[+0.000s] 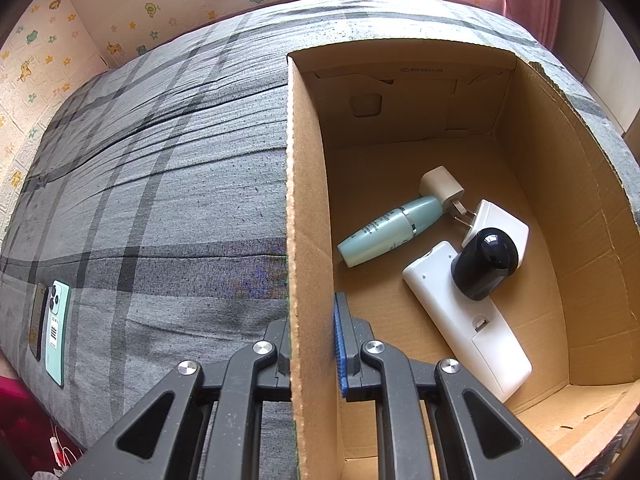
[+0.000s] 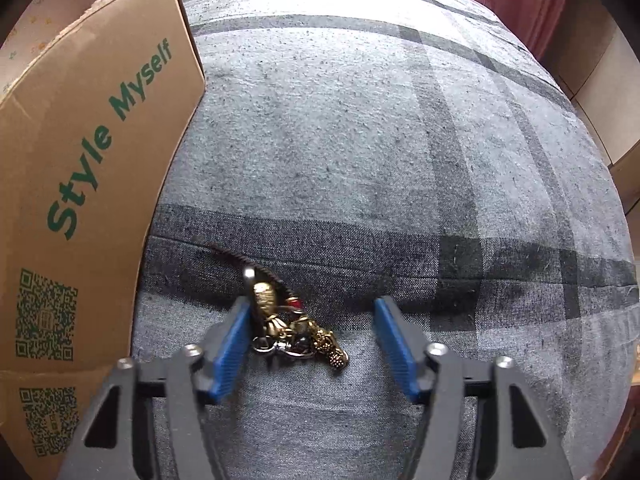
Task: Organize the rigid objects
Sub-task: 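Grasp the brass keychain ring with the right tool, then lift the brass keychain with the right tool and carry it into the box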
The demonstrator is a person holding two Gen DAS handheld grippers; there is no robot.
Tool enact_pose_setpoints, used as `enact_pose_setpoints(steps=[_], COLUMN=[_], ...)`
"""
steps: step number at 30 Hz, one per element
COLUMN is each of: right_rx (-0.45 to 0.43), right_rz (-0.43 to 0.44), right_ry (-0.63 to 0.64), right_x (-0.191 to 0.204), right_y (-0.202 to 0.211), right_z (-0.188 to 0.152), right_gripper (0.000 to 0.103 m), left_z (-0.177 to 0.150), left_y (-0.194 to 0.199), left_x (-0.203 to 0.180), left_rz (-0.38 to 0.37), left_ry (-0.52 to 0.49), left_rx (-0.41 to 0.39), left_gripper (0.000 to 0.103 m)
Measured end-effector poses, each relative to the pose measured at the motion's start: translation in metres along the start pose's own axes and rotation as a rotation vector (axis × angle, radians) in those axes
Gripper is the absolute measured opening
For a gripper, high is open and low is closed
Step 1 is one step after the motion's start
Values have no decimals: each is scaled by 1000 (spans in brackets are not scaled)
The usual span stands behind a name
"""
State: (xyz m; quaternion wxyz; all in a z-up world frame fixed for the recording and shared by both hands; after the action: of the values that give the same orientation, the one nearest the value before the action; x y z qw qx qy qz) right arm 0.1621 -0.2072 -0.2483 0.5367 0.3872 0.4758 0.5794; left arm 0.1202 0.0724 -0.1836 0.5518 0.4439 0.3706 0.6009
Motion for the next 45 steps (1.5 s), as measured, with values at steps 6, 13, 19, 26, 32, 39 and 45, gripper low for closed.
enact_pose_setpoints(steps=[6, 13, 19, 26, 32, 39, 45], right_rx=[11, -5, -18, -42, -62, -83, -108], right_rz=[13, 34, 38, 41, 35, 41, 40], right_ry=[-31, -56, -78, -84, -77, -69, -52], right_x=[1, -7, -15, -15, -16, -12, -7], right_y=[11, 34, 50, 73, 87, 108, 132], right_z=[5, 0, -2, -6, 0, 6, 16], right_gripper=[17, 16, 16, 11, 11, 11, 11], left_z=[0, 0, 0, 0, 0, 0, 0], left_y=[0, 1, 1, 1, 1, 1, 1], left_x=[0, 0, 0, 0, 0, 0, 0], left_rz=[0, -2, -3, -2, -2, -3, -5], left_ry=[0, 3, 1, 0, 0, 0, 1], left_rx=[0, -2, -3, -3, -3, -3, -2], left_gripper=[14, 14, 14, 14, 14, 14, 14])
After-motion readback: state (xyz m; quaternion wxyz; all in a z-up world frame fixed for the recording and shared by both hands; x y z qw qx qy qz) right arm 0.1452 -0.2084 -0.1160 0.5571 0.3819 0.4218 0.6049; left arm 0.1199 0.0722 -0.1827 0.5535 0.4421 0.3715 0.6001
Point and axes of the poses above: each gripper's, at about its wrist camera, not at the fingertips, and y roughly against the way its jaws point, x to its left, z to its top, the point moved 2 cm from there along -y, roughly the way its jaws point, and after that the axes turned 4 degrees about x, right-handed, at the moved point
